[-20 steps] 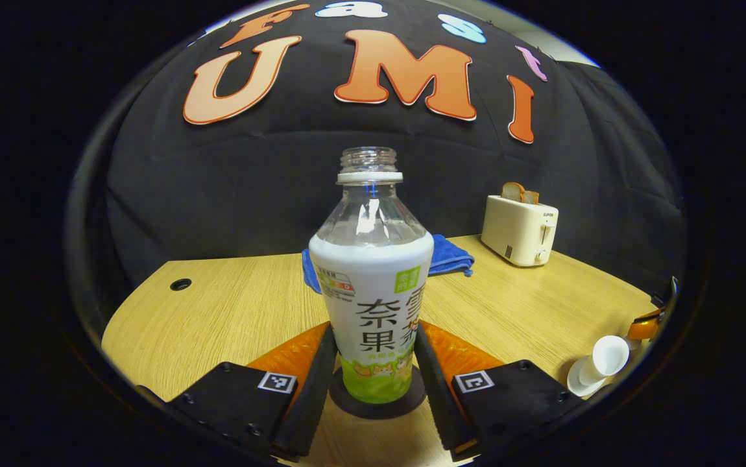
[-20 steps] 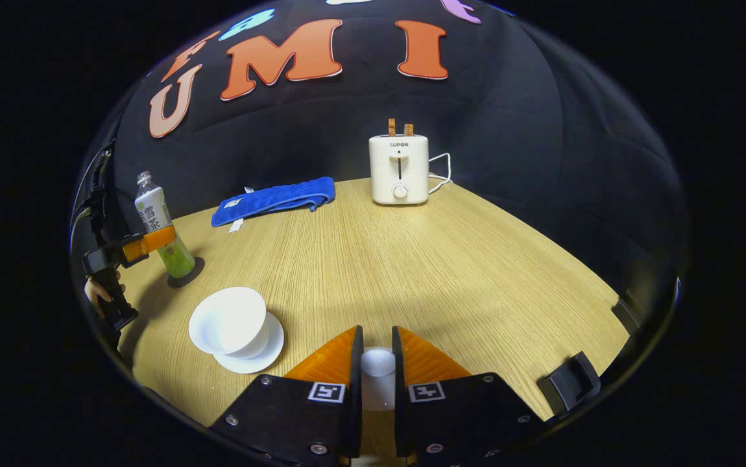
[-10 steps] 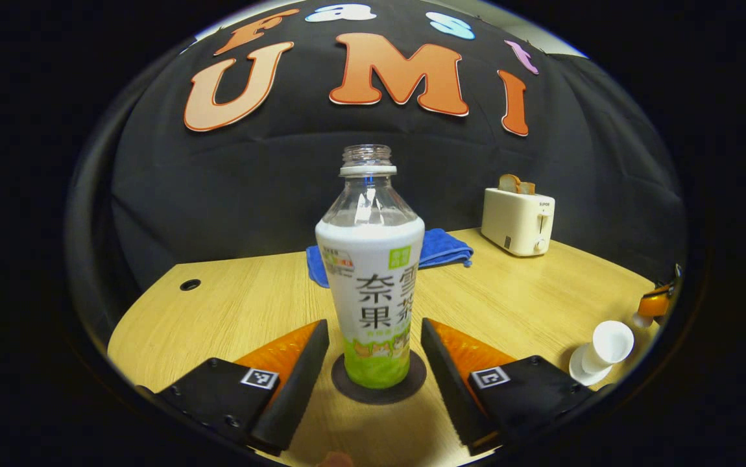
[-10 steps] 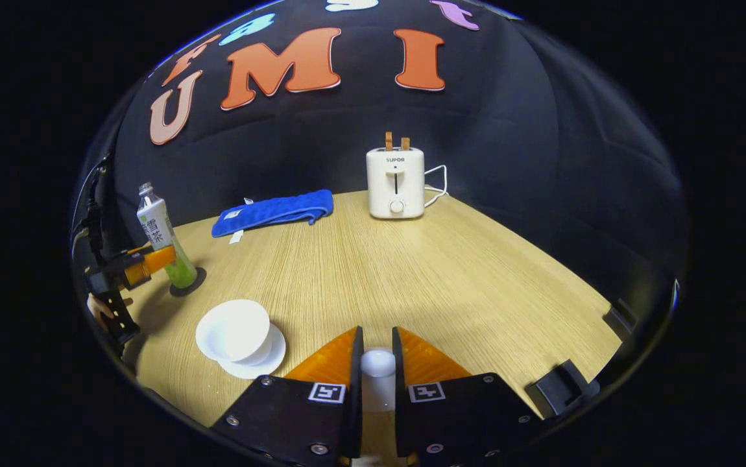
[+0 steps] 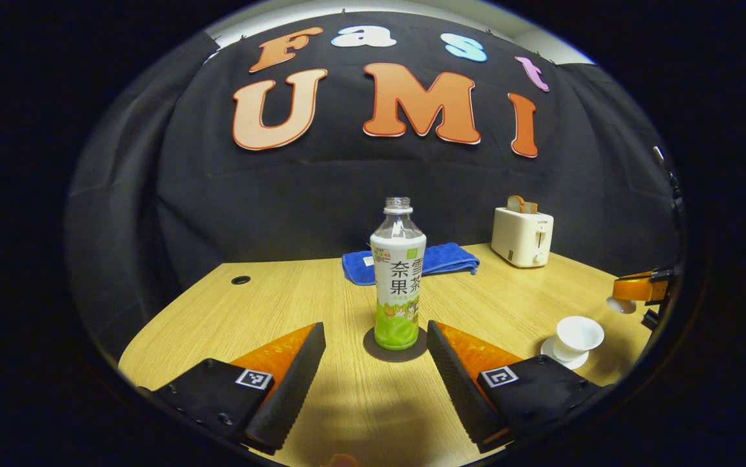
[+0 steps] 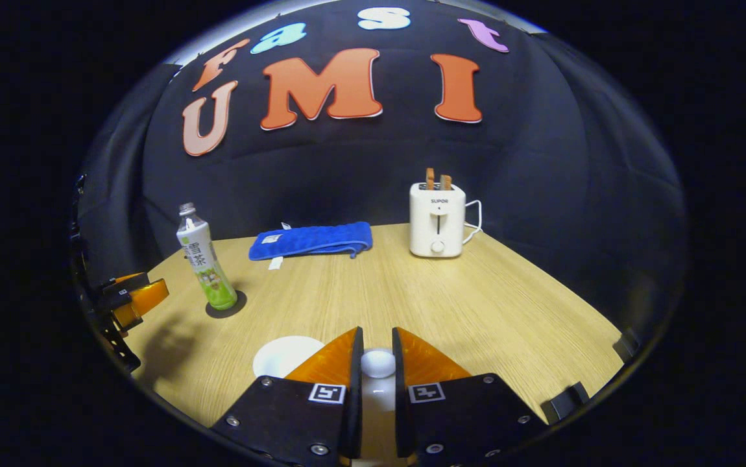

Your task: Open the teacup lid with one hand, grasp the water bottle and pour water into the teacup with the other hand; after pouring, place the water bottle on the coaster and then close the teacup lid.

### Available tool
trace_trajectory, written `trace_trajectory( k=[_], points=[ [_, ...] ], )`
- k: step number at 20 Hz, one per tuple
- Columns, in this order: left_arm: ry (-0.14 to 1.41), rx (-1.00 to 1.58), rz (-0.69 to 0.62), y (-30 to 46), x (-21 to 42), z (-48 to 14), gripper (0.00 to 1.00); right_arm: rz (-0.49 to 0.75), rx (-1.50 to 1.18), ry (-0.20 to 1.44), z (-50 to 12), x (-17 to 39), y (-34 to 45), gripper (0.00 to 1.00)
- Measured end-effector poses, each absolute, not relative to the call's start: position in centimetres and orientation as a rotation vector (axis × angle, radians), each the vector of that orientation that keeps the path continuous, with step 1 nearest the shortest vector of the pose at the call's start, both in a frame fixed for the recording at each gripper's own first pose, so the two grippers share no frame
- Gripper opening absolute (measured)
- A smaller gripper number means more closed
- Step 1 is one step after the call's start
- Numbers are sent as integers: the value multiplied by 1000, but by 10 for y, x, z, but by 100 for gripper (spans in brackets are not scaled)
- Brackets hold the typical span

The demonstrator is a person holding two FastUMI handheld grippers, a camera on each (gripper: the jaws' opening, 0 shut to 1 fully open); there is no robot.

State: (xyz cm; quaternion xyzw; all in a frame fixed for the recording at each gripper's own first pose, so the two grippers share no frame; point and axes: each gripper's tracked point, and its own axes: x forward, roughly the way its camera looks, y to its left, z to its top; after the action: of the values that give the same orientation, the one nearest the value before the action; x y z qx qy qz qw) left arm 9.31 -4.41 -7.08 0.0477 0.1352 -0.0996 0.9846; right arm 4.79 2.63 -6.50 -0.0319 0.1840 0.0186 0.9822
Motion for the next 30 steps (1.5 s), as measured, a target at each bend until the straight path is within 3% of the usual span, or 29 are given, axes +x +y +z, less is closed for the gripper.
trace_trajectory(
  k=[2,6,13,14,18,22,24,26,30],
  points=[
    [258,81,-177,-34,81,-62,96,79,-68,358,-68,55,45,21],
    [236,69,-134,-17,68,-50,100,147,-97,356,-81,60,75,21],
    [230,62,-130,-6,73,-50,100,179,-105,369,-102,65,90,21],
    [231,63,-129,-4,72,-52,100,184,-104,369,-103,66,92,17],
    [242,51,-129,-3,74,-56,97,199,-128,372,-109,65,96,23],
    [240,51,-117,0,75,-53,100,205,-121,368,-105,60,95,33],
    [232,52,-108,2,74,-50,100,198,-125,361,-98,58,91,47],
    [228,53,-104,4,72,-46,100,207,-126,350,-85,50,89,52],
    [202,48,-90,7,65,-30,100,192,-148,280,-47,35,78,76]
  ],
)
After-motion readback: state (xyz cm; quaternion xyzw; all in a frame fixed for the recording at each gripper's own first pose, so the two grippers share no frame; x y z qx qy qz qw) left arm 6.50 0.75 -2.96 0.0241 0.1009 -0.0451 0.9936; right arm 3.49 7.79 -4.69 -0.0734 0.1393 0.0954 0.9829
